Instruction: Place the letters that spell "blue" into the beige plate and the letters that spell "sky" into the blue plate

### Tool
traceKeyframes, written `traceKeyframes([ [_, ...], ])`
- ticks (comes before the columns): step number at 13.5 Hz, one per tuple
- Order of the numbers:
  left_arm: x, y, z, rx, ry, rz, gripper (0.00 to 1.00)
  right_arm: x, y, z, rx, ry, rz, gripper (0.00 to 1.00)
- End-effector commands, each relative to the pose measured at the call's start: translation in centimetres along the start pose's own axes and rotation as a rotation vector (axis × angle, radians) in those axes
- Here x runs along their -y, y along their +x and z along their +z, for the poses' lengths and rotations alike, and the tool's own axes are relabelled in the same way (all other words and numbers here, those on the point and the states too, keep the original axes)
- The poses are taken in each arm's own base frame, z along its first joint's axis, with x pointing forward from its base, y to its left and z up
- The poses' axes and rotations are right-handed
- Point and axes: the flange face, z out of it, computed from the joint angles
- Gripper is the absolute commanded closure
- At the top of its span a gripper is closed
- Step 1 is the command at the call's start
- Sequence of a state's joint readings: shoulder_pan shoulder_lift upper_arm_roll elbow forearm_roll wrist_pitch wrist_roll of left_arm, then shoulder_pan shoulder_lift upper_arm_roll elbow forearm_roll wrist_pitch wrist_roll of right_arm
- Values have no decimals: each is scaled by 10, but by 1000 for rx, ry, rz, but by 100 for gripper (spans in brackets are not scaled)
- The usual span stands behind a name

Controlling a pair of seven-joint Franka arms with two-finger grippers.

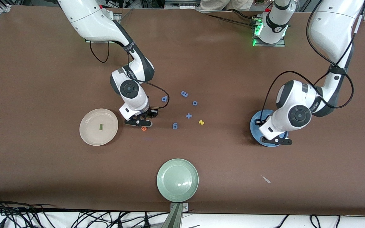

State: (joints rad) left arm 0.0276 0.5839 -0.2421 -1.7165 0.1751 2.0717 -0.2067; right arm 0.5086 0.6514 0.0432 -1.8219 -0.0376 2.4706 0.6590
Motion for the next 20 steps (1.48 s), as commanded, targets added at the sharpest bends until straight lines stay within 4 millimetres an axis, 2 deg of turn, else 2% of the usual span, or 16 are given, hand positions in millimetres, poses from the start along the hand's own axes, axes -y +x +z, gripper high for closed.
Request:
traceKeyframes([
  [1, -9, -1, -2, -9, 20, 37, 0, 2, -2, 3, 3, 3, -3, 77],
  [2, -17, -1, -7, -17, 18, 39, 0, 1, -1, 1, 3, 2, -12, 85],
  [3, -30, 2, -18, -33, 2, 40, 0, -1, 2, -3, -3, 6, -24, 88],
  [4, -49, 2, -28, -51, -6, 32, 0, -1, 4, -12, -9, 11, -42, 88],
  [6, -87, 1, -40, -76, -17, -54, 0, -15, 14, -34, -6, 5, -80, 88],
  [8, -127, -2, -43, -66, -68, -220, 0, -53, 31, -66, 19, -14, -157, 88],
  [10, -162, -3, -42, -55, -100, -378, 0, -101, 45, -86, 20, -18, -261, 88],
  [12, -193, -5, -32, -42, -110, -524, 0, -153, 65, -96, 7, -36, -350, 88],
  [14, -228, -4, -25, -36, -123, -644, 2, -189, 77, -97, 8, -48, -409, 83],
  [16, -256, -7, -16, -32, -137, -742, 9, -192, 73, -91, 21, -50, -383, 64],
  [19, -281, -6, 7, -66, -195, -835, 21, -181, 70, -93, 16, -45, -280, 58],
  [20, -286, -6, 13, -79, -219, -861, 26, -166, 65, -93, 16, -35, -285, 58],
])
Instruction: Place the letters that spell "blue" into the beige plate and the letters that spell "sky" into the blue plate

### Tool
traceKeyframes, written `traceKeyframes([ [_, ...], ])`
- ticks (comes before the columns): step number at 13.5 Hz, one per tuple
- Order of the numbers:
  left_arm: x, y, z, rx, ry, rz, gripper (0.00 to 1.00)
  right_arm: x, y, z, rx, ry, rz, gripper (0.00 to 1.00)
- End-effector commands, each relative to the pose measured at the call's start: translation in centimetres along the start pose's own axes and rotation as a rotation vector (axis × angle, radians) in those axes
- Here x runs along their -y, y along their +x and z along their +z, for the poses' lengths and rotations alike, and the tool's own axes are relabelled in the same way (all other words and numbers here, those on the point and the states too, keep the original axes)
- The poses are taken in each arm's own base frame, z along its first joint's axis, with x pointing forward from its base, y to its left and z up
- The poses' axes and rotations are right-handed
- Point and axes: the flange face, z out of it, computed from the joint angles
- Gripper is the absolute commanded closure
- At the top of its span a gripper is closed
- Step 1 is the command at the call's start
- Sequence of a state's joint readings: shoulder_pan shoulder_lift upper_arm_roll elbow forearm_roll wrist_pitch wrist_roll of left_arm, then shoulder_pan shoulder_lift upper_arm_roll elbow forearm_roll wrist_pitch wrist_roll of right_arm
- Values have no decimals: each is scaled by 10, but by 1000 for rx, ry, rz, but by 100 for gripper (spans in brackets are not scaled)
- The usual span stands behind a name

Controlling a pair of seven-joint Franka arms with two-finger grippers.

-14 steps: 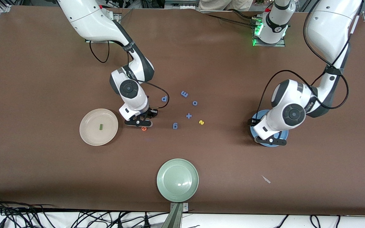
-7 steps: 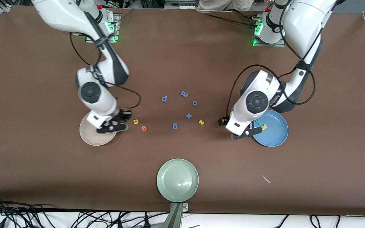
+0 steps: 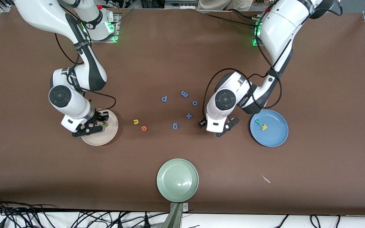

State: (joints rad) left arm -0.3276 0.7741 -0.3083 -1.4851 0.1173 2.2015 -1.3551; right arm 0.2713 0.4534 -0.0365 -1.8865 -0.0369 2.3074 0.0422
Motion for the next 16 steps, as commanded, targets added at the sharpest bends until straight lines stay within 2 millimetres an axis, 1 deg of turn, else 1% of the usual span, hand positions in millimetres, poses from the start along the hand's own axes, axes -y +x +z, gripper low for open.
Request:
traceKeyframes([
  [1, -12, -2, 19, -4, -45, -86, 30, 30, -5, -9, -10, 18, 45, 58],
  [2, -13, -9, 21, -6, -42, -87, 31, 38, -5, -8, -8, 20, 84, 58],
  [3, -12, -7, 24, -7, -39, -91, 34, 53, -5, -8, -10, 21, 102, 58],
  [4, -11, -7, 32, -3, -31, -94, 35, 63, -5, -2, -6, 22, 122, 56],
  [5, -13, -12, 40, 0, -35, -88, 35, 74, -6, 6, 3, 31, 140, 55],
  [6, -14, -16, 45, -1, -49, -97, 35, 92, -5, 10, 9, 43, 151, 55],
  [7, -14, -18, 50, -6, -45, -95, 35, 114, 1, 15, 6, 48, 151, 55],
  [8, -14, -18, 50, -9, -43, -95, 38, 125, 0, 28, 18, 46, 148, 54],
  [9, -10, -18, 56, -10, -31, -103, 42, 131, 2, 34, 0, 50, 128, 50],
  [10, -8, -17, 57, -20, -25, -97, 47, 132, 4, 39, -25, 53, 111, 49],
  [11, -8, -16, 57, -25, -25, -94, 53, 132, 4, 44, -26, 55, 71, 49],
  [12, -8, -16, 57, -26, -24, -93, 61, 132, 3, 44, -26, 59, 22, 49],
  [14, -7, -14, 56, -26, -23, -95, 79, 132, 3, 46, -28, 59, -5, 49],
  [15, -7, -12, 52, -28, -21, -90, 91, 133, 3, 51, -40, 64, -5, 49],
  [16, -5, -6, 45, -31, -9, -96, 94, 135, 4, 56, -52, 67, -4, 49],
])
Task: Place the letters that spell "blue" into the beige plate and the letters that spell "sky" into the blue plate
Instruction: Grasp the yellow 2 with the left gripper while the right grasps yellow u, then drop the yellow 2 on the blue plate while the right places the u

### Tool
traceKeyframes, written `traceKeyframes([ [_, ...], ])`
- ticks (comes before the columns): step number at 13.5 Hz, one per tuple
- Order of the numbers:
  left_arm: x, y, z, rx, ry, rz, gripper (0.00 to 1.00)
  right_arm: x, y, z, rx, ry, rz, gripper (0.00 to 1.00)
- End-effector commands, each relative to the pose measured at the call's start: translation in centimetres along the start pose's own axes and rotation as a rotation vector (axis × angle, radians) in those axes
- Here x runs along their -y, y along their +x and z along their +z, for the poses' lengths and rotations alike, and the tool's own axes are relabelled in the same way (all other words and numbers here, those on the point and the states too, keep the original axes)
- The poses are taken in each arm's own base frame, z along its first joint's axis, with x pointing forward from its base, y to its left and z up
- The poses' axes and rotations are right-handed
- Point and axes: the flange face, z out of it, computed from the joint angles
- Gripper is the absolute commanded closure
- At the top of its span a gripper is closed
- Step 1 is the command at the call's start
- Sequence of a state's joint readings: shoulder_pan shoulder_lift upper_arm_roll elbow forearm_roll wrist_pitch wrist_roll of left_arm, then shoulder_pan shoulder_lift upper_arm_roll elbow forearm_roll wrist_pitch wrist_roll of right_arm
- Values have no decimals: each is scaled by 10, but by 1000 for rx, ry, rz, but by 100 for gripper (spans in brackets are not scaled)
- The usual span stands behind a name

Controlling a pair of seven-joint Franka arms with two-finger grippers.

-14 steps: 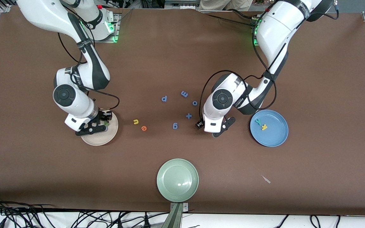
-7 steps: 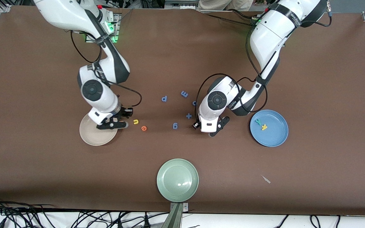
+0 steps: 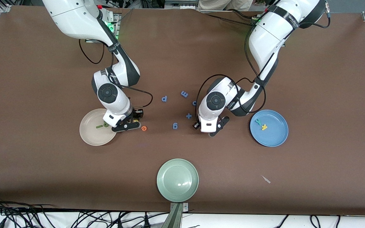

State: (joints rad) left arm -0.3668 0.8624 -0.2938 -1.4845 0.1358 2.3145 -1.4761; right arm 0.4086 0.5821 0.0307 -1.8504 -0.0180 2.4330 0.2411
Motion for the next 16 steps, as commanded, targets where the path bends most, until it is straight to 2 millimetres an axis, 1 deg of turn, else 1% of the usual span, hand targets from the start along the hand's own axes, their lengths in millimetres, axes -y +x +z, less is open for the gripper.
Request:
traceKeyframes([
  [1, 1, 9, -18, -32, 46, 1, 95, 5, 3, 11, -22, 19, -14, 49],
  [3, 6, 27, -44, -44, 95, 39, 95, 9, 1, 22, -26, 23, -12, 48],
  [6, 24, 59, -86, -34, 176, 149, 95, 8, -7, 32, -20, 20, -18, 48],
  [7, 34, 76, -98, -22, 208, 193, 95, 8, -8, 34, -22, 21, -18, 49],
  [8, 44, 93, -107, -3, 234, 240, 94, 8, -8, 33, -23, 22, -17, 54],
  [9, 53, 107, -111, 14, 255, 286, 94, 7, -8, 33, -20, 22, -20, 58],
  [11, 69, 134, -111, 40, 286, 344, 94, 4, -6, 25, -29, 24, -19, 76],
  [12, 81, 155, -108, 60, 290, 380, 93, 2, -3, 16, -37, 27, -15, 78],
  [13, 92, 173, -107, 79, 291, 426, 92, -8, -2, 9, -20, 22, -4, 80],
  [14, 102, 189, -105, 99, 291, 471, 90, -18, 0, -5, -13, 19, 7, 80],
  [15, 109, 202, -105, 110, 288, 502, 90, -28, 2, -20, -11, 17, 20, 80],
  [16, 120, 219, -102, 125, 283, 520, 90, -47, 3, -33, 6, 9, 20, 80],
])
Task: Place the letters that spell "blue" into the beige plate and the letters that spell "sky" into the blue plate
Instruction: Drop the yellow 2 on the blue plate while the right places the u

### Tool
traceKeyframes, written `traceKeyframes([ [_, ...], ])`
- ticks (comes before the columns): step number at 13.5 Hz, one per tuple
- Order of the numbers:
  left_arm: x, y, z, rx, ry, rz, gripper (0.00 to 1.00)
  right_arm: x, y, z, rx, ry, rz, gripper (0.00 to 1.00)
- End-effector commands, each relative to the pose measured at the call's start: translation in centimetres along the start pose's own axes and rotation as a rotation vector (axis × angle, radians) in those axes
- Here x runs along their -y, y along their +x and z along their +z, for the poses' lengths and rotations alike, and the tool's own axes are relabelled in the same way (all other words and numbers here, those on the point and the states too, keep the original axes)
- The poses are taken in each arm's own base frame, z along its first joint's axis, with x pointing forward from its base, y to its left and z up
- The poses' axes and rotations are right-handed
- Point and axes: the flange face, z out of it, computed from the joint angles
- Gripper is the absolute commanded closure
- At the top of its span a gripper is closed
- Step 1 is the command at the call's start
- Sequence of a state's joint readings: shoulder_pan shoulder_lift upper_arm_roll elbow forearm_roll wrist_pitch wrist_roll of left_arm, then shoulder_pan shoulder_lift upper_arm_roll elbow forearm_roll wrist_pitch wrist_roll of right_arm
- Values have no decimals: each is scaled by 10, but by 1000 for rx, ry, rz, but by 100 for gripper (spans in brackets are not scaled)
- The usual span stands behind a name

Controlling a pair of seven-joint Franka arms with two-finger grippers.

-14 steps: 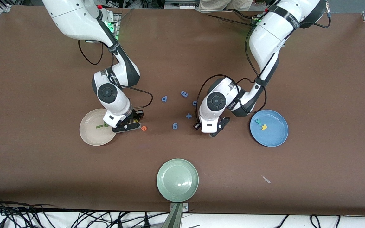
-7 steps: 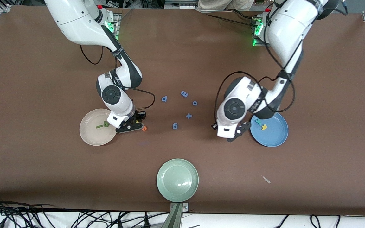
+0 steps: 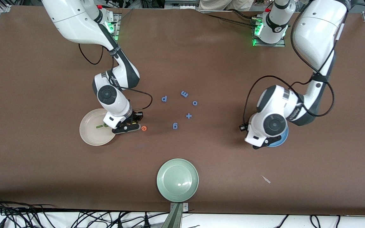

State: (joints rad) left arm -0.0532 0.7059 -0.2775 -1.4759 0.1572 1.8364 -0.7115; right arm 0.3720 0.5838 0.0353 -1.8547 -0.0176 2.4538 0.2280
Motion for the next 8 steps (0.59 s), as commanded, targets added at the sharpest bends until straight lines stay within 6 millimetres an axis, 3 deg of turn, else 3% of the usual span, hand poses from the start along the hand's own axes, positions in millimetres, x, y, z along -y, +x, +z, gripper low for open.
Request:
traceKeyframes([
  [1, 39, 21, 5, 14, -6, 100, 86, -39, 0, -49, 24, 2, -58, 80],
  [2, 43, 24, 4, 22, -22, 110, 83, -60, 1, -62, 33, -4, -99, 80],
  [3, 42, 23, 4, 23, -24, 119, 65, -81, 1, -70, 45, -12, -136, 80],
  [4, 40, 22, 3, 22, -26, 120, 13, -99, 1, -73, 50, -15, -153, 80],
  [5, 39, 21, 0, 20, -27, 124, 1, -105, -4, -65, 69, -13, -147, 78],
  [7, 33, 16, -10, 11, -34, 128, 0, -105, -9, -54, 75, -13, -91, 50],
  [8, 30, 10, -23, -1, -41, 135, 0, -104, -8, -54, 75, -14, -61, 47],
])
